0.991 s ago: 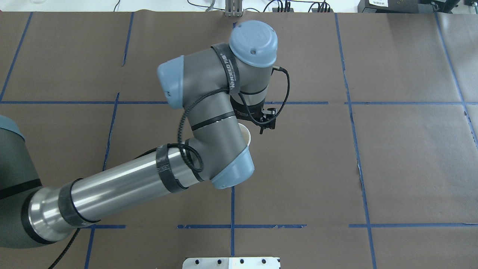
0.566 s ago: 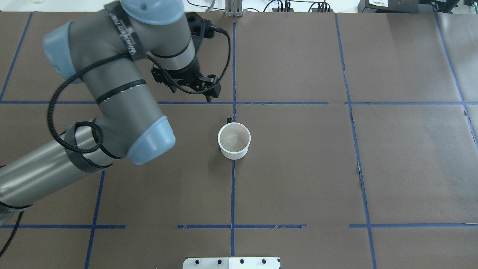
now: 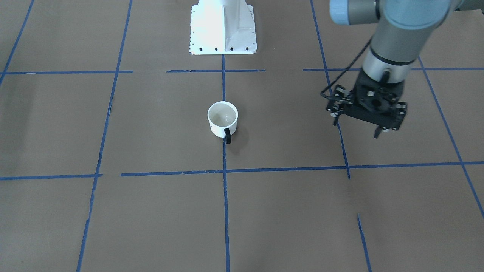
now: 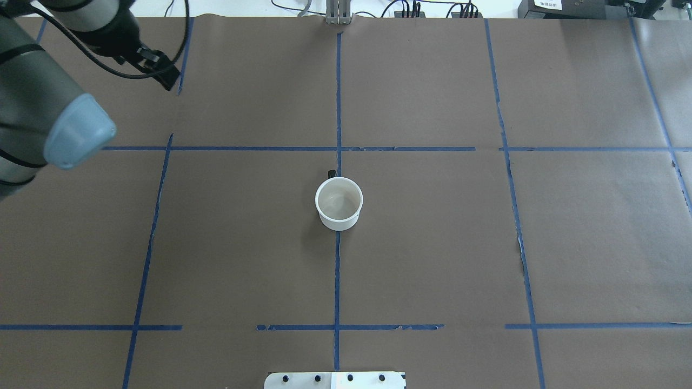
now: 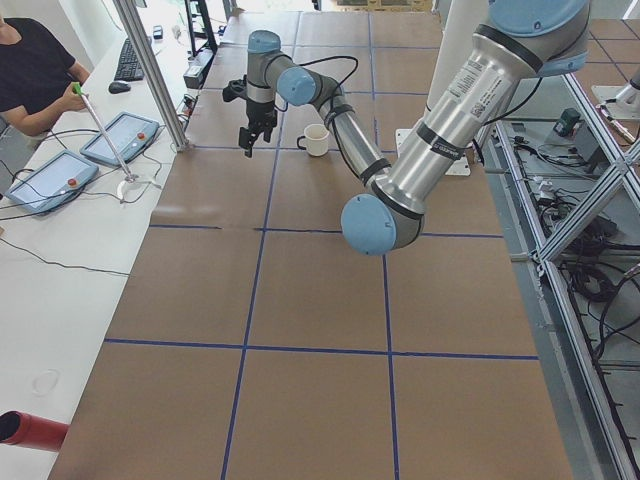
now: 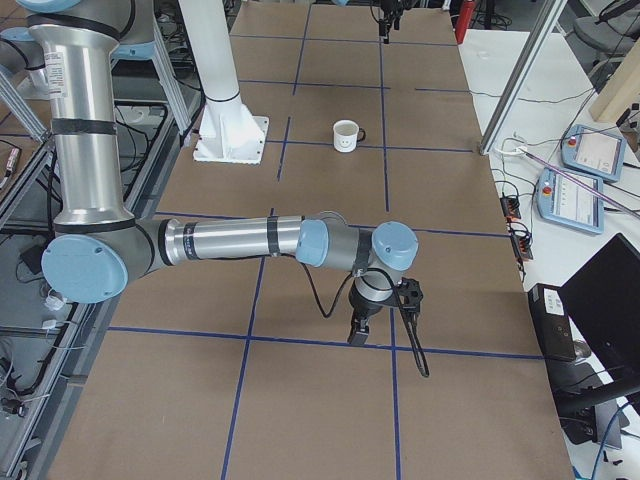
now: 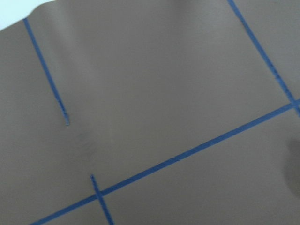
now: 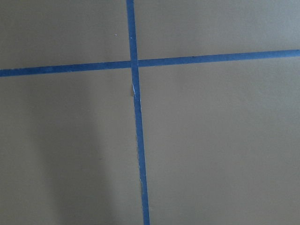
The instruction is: Flip mug
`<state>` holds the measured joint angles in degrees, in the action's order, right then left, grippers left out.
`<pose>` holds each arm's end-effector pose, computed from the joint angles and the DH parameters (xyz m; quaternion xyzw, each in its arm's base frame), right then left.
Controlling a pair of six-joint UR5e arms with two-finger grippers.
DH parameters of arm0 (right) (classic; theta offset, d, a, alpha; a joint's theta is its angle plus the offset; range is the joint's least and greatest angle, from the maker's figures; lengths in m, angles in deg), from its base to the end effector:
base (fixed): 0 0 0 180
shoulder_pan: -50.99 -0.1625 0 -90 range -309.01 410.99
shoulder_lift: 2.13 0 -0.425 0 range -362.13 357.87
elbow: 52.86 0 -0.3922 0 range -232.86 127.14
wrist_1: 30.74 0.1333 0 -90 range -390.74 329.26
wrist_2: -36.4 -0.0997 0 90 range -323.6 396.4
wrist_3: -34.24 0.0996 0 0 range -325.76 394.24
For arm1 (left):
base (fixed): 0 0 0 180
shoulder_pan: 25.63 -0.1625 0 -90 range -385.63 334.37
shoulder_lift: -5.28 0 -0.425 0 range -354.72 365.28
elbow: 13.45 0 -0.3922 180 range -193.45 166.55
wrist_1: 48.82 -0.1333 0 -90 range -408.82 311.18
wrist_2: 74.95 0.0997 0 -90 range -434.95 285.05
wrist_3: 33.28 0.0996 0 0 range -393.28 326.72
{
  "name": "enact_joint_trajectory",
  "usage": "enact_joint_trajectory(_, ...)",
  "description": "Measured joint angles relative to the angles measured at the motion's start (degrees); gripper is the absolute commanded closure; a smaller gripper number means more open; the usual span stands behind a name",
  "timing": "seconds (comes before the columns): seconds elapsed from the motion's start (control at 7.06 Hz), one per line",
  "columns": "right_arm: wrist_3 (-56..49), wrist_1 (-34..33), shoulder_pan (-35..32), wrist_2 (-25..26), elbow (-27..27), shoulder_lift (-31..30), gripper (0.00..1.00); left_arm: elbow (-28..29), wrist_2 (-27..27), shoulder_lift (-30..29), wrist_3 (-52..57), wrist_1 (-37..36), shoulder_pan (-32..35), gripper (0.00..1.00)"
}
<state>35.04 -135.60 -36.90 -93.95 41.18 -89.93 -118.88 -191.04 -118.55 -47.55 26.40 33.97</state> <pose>0.0506 -0.4956 0.6345 -0.0793 -0.3420 0.0152 0.9362 0.2393 -0.5847 0.2357 0.1851 0.3091 0.1968 0.9118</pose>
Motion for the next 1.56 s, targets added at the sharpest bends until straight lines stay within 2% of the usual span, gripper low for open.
enact_joint_trajectory(0.28, 0.0, 0.0, 0.0, 0.0, 0.0, 0.0, 0.00, 2.8, -3.1, 6.2, 10.3, 4.9, 8.4, 0.00)
enact_joint_trajectory(0.42, 0.0, 0.0, 0.0, 0.0, 0.0, 0.0, 0.00, 6.3, -5.9, 9.7, 15.4, 9.3, 12.9, 0.00)
enact_joint_trajectory(0.71, 0.0, 0.0, 0.0, 0.0, 0.0, 0.0, 0.00, 11.8, -10.3, 17.3, 20.4, 15.0, 20.6, 0.00)
enact_joint_trajectory(0.85, 0.0, 0.0, 0.0, 0.0, 0.0, 0.0, 0.00, 12.8, -11.5, 22.2, 22.4, 15.8, 24.2, 0.00)
enact_joint_trajectory(1.13, 0.0, 0.0, 0.0, 0.0, 0.0, 0.0, 0.00, 14.2, -13.0, 28.5, 25.4, 15.8, 27.6, 0.00)
enact_joint_trajectory(1.56, 0.0, 0.0, 0.0, 0.0, 0.0, 0.0, 0.00, 17.3, -14.2, 30.5, 25.9, 15.3, 29.0, 0.00)
